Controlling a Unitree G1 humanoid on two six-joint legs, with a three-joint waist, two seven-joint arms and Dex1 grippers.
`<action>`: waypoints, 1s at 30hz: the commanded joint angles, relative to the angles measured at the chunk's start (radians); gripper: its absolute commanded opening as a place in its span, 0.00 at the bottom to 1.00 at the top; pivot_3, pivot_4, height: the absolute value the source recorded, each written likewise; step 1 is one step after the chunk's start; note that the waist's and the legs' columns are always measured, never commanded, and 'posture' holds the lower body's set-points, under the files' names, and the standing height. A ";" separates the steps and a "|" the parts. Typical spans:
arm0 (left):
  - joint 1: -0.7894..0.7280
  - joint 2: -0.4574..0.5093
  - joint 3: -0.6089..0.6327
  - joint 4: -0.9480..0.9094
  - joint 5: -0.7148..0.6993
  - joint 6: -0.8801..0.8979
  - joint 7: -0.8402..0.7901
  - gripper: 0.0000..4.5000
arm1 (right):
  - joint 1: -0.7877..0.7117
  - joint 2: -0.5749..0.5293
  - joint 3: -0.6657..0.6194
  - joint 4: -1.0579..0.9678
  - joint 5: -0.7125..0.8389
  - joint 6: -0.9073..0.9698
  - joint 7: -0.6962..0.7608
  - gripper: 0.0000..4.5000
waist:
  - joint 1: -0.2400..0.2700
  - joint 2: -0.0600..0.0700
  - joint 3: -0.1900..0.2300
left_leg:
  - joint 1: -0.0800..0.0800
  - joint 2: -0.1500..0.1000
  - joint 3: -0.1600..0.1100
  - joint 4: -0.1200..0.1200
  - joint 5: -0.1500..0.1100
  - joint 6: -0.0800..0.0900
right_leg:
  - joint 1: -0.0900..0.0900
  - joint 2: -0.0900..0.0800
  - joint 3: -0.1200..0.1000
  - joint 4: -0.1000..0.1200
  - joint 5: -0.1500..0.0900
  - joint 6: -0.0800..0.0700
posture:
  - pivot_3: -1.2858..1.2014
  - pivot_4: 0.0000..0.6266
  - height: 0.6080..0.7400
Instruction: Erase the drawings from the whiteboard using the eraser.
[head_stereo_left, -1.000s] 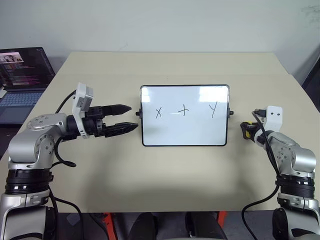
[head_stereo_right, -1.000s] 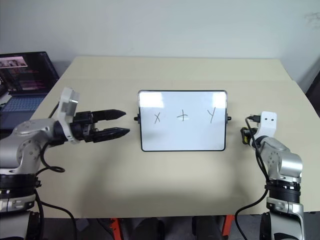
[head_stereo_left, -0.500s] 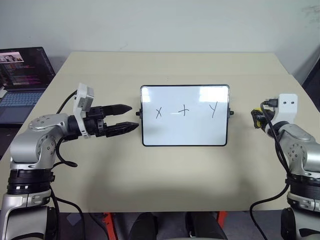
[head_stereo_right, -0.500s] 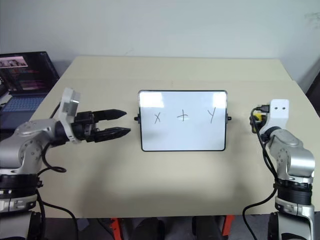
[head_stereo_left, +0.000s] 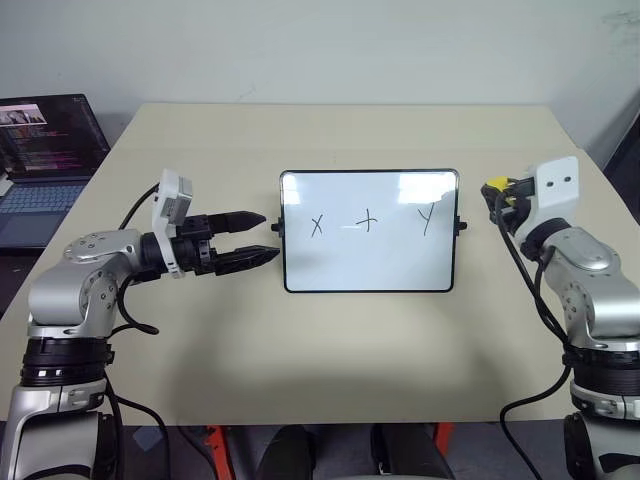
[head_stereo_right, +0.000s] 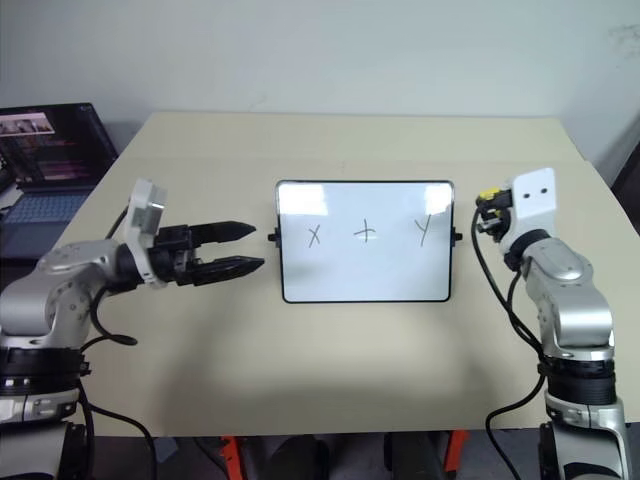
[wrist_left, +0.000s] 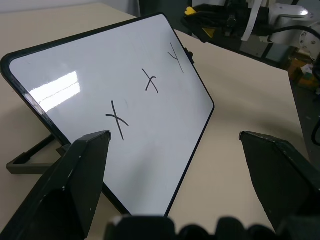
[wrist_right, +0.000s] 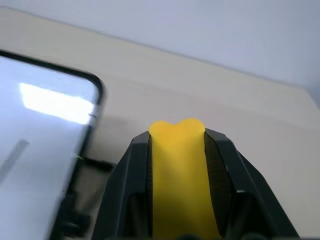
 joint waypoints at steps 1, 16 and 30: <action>-0.016 0.003 0.012 -0.021 -0.002 -0.014 -0.005 1.00 | -0.033 0.007 0.006 -0.020 -0.013 -0.068 0.018 0.24 | 0.000 0.000 0.000 | 0.000 0.000 0.000 0.000 0.000 0.000 | 0.000 0.000 0.000 0.000 0.000 0.000 | 0.52 0.24 1.00; -0.019 0.011 0.017 -0.035 -0.009 0.000 0.004 1.00 | -0.075 0.087 0.056 0.014 -0.027 -0.164 0.058 0.24 | 0.000 0.000 0.000 | 0.000 0.000 0.000 0.000 0.000 0.000 | 0.000 0.000 0.000 0.000 0.000 0.000 | 0.52 0.24 1.00; -0.001 0.022 0.029 -0.059 -0.014 0.009 0.007 1.00 | -0.042 0.134 0.121 0.048 -0.055 -0.154 0.077 0.24 | 0.000 0.000 0.000 | 0.000 0.000 0.000 0.000 0.000 0.000 | 0.000 0.000 0.000 0.000 0.000 0.000 | 0.52 0.24 1.00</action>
